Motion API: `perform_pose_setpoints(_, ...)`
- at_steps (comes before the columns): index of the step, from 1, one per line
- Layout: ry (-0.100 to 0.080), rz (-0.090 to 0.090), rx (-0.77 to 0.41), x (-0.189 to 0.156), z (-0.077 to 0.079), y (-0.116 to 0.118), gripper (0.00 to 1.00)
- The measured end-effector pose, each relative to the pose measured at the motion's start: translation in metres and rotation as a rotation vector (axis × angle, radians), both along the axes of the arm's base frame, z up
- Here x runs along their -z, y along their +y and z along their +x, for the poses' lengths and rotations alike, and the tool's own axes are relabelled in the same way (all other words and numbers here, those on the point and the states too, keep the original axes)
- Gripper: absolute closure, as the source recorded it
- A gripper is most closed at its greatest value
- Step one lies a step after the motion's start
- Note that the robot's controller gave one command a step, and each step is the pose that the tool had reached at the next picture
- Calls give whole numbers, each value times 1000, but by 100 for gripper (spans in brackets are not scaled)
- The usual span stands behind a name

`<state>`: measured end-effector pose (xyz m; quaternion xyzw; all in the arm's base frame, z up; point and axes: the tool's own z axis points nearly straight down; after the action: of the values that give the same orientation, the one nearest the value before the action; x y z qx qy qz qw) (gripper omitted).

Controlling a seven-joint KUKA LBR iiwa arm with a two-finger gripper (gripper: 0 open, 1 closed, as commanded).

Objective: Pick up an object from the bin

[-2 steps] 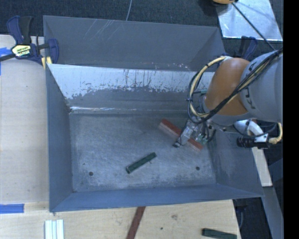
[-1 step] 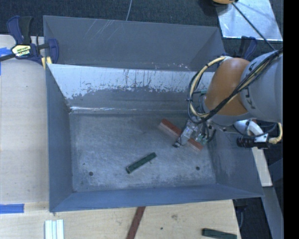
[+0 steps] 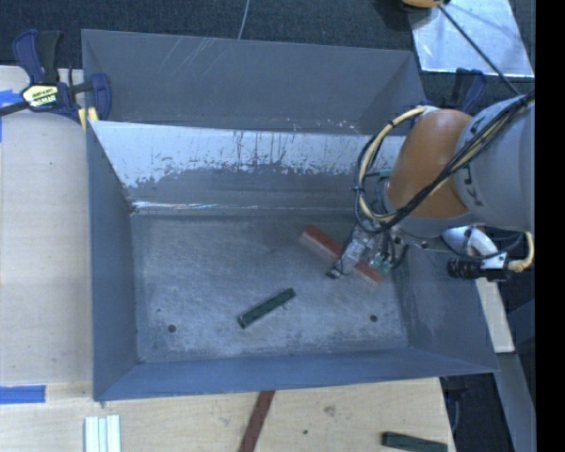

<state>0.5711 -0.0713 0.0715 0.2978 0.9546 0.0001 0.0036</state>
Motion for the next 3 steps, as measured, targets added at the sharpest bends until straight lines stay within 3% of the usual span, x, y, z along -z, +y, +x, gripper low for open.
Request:
perform_pose_setpoints(2, 10, 2, -1, -24, -2, 0, 100)
perform_pose_setpoints(3, 3, 1, -1, -37, 0, 0, 100)
